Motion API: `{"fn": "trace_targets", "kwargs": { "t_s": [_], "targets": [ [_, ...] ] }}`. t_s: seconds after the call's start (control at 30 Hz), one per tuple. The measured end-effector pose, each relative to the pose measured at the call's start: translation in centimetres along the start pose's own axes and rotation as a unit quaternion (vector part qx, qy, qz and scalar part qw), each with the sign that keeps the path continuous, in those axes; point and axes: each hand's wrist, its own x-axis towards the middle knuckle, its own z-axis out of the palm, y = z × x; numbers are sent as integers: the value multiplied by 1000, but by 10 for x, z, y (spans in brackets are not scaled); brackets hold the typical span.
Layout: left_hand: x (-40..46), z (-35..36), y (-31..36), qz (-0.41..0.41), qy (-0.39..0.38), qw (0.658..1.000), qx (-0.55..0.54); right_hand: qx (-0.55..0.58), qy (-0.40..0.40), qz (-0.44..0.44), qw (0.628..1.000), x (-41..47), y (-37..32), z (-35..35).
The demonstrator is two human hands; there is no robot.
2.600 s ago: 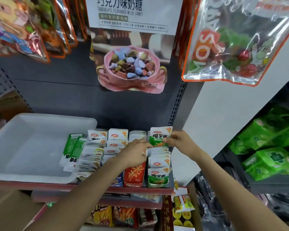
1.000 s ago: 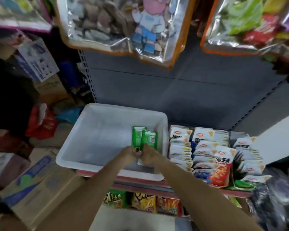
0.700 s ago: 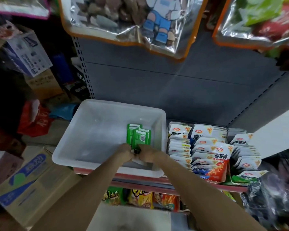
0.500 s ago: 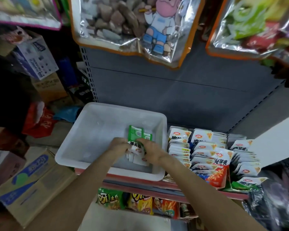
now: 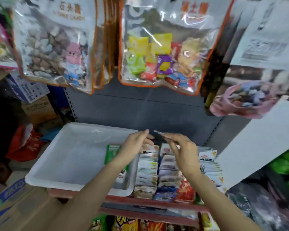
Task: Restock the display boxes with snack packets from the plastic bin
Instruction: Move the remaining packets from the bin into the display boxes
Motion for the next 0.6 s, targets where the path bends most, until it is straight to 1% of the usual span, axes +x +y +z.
{"fn": "trace_targets", "kwargs": {
  "t_s": [0.07,0.13,0.2,0.3,0.37,0.43,0.53,0.6],
  "targets": [
    [6,36,0,64,-23,991,114,5,19,53,998,-1,27,-31],
    [9,72,2,113,-61,968,214,4,34,80,996,-3,56,-59],
    [13,108,3,151,-100,931,318,-2,41,100,994,-4,83,-83],
    [24,153,0,155,-142,871,444,-6,13,126,992,-1,119,-111],
    [31,174,-6,135,-157,851,483,1,-25,134,991,3,139,-121],
    [34,186,-11,127,-160,846,493,15,-62,137,989,6,154,-126],
    [31,191,-15,131,-140,855,481,51,-108,133,984,11,165,-128],
    [27,190,-18,128,-142,865,465,123,-136,139,973,13,168,-129]
  ]
}}
